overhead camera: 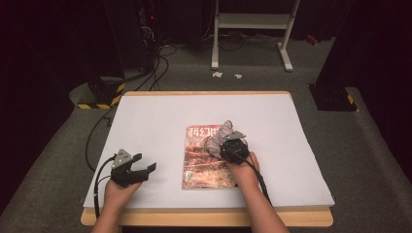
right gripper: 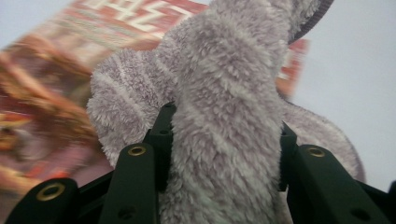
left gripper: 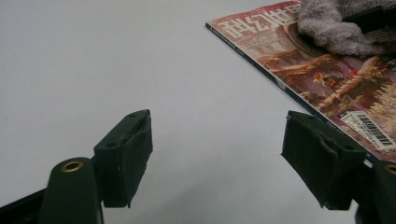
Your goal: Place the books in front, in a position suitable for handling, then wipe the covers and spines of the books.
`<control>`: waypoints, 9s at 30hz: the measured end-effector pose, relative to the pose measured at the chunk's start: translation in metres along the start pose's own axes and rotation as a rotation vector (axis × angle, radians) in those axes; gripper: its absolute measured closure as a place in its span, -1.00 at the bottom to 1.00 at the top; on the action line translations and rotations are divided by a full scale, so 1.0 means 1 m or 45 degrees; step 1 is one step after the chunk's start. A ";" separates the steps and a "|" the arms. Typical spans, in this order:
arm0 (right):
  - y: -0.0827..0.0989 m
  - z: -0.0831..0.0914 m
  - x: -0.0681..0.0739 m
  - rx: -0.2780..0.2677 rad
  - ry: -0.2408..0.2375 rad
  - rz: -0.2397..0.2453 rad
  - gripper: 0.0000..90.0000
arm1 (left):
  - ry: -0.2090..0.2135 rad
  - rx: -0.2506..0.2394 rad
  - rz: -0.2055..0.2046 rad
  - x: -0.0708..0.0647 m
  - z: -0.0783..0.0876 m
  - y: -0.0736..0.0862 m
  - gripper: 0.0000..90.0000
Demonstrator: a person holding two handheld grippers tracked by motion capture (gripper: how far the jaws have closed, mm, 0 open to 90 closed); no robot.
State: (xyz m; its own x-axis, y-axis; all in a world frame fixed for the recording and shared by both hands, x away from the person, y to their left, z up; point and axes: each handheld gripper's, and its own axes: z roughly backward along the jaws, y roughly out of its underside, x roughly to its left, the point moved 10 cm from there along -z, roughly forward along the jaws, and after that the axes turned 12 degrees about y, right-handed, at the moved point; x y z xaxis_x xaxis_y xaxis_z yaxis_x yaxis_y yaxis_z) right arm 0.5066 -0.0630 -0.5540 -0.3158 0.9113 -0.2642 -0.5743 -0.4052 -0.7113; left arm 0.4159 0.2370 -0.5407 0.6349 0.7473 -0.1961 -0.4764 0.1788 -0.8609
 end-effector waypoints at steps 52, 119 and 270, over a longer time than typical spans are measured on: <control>-0.050 -0.059 -0.016 0.036 0.109 -0.074 0.29 | 0.028 0.005 0.020 0.003 0.000 0.004 -0.46; -0.003 0.033 -0.113 -0.078 0.193 -0.182 0.28 | 0.132 0.074 -0.066 -0.036 -0.022 0.001 -0.45; 0.067 0.066 0.034 -0.035 -0.198 -0.001 -0.08 | 0.322 -0.127 0.305 -0.098 -0.069 -0.021 -0.12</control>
State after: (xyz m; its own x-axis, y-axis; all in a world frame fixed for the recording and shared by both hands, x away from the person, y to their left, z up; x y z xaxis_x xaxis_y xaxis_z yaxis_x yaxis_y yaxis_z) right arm 0.4074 -0.0637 -0.5680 -0.4301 0.8883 -0.1611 -0.5543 -0.4007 -0.7295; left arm 0.4063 0.1160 -0.5358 0.6488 0.5760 -0.4974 -0.5761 -0.0553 -0.8155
